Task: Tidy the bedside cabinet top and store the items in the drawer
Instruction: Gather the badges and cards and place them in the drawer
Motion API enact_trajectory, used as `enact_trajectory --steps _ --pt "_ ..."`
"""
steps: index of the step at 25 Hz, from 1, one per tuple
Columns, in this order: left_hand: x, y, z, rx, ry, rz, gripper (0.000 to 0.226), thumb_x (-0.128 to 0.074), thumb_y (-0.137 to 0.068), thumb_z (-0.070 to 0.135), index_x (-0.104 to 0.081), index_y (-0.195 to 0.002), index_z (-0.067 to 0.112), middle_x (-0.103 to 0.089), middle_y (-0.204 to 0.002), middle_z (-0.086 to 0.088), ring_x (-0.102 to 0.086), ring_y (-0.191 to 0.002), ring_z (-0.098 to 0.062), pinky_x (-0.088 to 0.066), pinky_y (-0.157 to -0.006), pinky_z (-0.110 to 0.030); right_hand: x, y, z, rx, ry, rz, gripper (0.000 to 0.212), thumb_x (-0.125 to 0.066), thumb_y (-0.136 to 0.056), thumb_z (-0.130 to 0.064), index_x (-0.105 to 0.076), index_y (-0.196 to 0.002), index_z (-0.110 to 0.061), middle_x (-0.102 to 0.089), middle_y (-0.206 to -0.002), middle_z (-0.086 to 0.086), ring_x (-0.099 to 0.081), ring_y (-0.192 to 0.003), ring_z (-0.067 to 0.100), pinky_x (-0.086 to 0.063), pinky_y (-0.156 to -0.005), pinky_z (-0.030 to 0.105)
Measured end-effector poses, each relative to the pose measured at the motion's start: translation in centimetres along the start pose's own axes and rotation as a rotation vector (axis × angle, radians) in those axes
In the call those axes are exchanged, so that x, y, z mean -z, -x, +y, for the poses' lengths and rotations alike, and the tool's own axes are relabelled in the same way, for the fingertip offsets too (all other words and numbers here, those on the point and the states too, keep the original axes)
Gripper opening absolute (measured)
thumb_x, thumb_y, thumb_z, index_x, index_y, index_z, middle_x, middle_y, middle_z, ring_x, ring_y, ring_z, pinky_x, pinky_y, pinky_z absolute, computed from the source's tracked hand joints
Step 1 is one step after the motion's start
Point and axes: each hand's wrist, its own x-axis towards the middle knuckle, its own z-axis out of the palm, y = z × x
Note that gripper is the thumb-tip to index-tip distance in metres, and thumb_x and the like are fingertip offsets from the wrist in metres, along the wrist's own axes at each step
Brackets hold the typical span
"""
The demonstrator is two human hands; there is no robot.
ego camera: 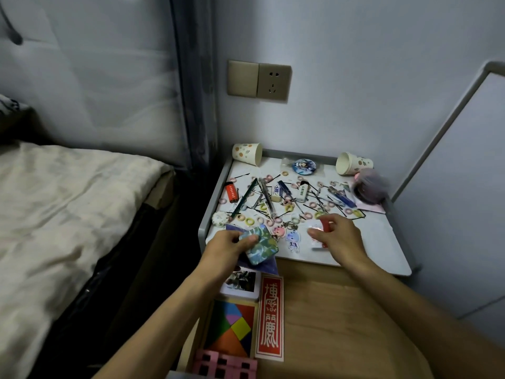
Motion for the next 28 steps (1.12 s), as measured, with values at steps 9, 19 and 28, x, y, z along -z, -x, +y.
enact_trajectory --steps 9,19,28 --pt "3.4 0.9 -0.7 0.044 -0.276 -0.125 0.028 -0.067 -0.089 0.034 -0.068 -0.076 0.01 -0.068 -0.061 0.001 -0.06 -0.051 -0.008 -0.044 -0.048 -0.019 -5.4 6.7 -3.8 -0.107 -0.349 -0.55 0.023 -0.08 -0.077 -0.02 -0.073 -0.097 -0.009 -0.077 -0.091 0.005 -0.074 -0.086 0.02 -0.058 -0.07 0.024" --pt "9.5 1.0 -0.5 -0.064 -0.816 0.246 0.026 -0.076 -0.079 0.031 -0.065 -0.056 0.037 -0.071 -0.071 0.008 -0.068 -0.076 -0.013 -0.056 -0.071 -0.035 -9.6 7.0 0.3 -0.499 -0.384 -0.386 0.017 -0.075 -0.082 -0.008 -0.065 -0.086 0.006 -0.071 -0.079 0.018 -0.065 -0.06 0.022 -0.053 -0.051 0.026" --pt "10.0 0.8 -0.4 0.015 -0.854 0.086 0.016 -0.079 -0.076 0.019 -0.072 -0.065 0.029 -0.067 -0.064 0.007 -0.069 -0.073 -0.012 -0.053 -0.062 -0.026 -17.1 4.9 0.6 -0.414 -0.311 -0.342 0.028 -0.067 -0.085 0.005 -0.062 -0.113 0.008 -0.067 -0.11 0.026 -0.068 -0.093 0.036 -0.055 -0.073 0.033"
